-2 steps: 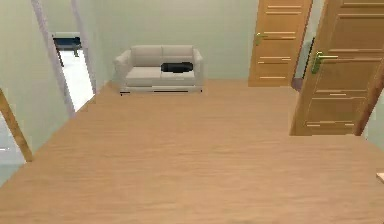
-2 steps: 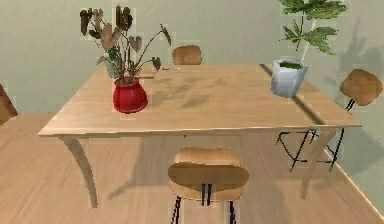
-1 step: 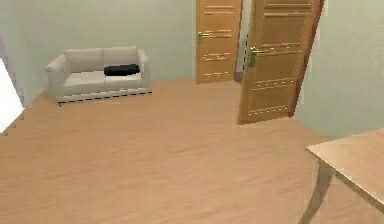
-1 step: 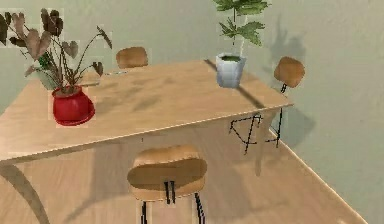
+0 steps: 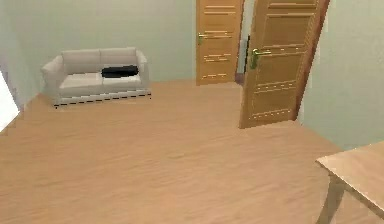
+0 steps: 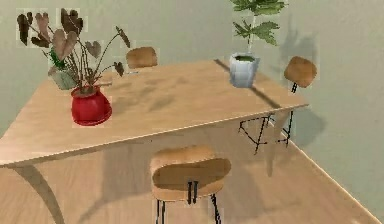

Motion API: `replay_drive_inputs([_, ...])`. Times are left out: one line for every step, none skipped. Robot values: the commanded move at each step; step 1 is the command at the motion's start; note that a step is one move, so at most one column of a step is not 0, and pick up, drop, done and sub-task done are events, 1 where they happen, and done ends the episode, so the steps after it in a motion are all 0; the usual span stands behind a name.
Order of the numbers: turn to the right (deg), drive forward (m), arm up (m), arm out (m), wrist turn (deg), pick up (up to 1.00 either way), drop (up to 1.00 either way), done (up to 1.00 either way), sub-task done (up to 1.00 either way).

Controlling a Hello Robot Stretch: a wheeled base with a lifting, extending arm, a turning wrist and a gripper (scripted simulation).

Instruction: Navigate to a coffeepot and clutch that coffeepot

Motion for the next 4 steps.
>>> replay_drive_inputs([6.0, 0.0, 0.0, 0.0, 0.0, 0.0, 0.0, 0.0, 0.0])
replay_drive_inputs([0.0, 1.0, 0.0, 0.0, 0.0, 0.0, 0.0, 0.0, 0.0])
replay_drive_inputs([0.0, 1.0, 0.0, 0.0, 0.0, 0.0, 0.0, 0.0, 0.0])
replay_drive_inputs([3.0, 0.0, 0.0, 0.0, 0.0, 0.0, 0.0, 0.0, 0.0])
